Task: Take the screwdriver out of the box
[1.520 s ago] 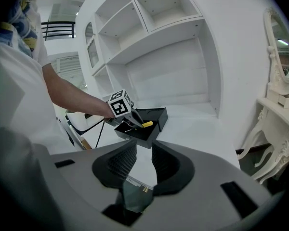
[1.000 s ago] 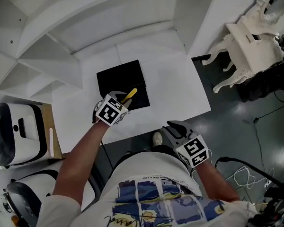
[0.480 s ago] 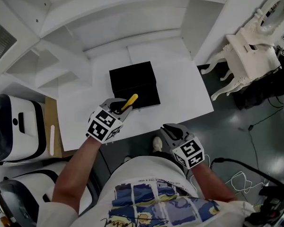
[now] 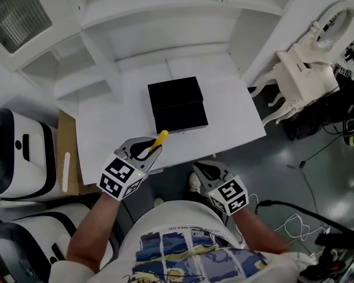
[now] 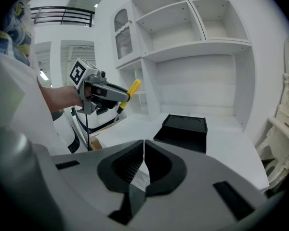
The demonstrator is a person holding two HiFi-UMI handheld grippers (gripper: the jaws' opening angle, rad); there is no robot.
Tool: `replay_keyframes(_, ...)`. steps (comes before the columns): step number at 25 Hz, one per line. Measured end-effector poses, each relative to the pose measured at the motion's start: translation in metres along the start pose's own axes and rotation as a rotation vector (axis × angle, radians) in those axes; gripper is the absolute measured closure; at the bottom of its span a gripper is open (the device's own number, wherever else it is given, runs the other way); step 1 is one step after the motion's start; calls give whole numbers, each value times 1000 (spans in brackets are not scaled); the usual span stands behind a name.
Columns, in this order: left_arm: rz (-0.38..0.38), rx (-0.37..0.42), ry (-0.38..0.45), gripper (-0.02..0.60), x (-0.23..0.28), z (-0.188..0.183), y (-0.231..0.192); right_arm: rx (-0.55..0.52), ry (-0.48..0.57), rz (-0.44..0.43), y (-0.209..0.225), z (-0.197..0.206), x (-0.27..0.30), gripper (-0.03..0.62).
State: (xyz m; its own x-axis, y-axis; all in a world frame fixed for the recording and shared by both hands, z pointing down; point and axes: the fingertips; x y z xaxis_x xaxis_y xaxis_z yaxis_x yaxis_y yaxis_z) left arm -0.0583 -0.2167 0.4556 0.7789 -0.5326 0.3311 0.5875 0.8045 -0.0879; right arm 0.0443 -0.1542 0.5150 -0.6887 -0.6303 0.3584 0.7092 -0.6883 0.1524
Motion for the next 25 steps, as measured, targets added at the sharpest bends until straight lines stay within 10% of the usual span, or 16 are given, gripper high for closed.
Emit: replay_keyframes(25, 29, -30, 151, 500, -142, 27, 72, -62, 10, -30, -129, 6, -7, 569)
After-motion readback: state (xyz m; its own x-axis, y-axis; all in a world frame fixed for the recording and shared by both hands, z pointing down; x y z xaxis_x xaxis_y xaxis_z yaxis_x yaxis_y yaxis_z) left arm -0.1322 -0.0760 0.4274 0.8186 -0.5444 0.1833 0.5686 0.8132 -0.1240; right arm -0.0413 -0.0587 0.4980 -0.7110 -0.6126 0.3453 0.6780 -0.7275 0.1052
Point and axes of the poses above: the fingertips, and each gripper's own axes: x forward along the fingers, y to its right, z out of its underside, and after that the axes turned 11 degrees about y, right-handed
